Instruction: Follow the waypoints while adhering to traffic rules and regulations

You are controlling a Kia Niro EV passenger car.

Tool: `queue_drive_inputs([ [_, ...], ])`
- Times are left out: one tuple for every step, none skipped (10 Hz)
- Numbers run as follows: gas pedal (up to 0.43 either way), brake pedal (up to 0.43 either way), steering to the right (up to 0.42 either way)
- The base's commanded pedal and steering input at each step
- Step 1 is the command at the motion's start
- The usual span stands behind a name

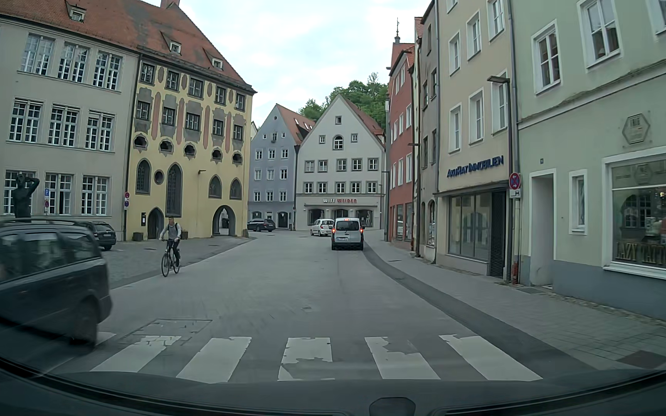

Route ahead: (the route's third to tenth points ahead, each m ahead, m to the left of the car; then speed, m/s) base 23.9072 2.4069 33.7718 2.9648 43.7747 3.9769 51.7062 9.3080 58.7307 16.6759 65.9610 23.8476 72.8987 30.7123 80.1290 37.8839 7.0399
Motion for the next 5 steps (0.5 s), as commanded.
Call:
queue_drive_inputs([
  [0.098, 0.000, -0.040],
  [0.098, 0.000, -0.039],
  [0.098, 0.000, -0.032],
  [0.098, 0.000, -0.023],
  [0.087, 0.000, -0.019],
])
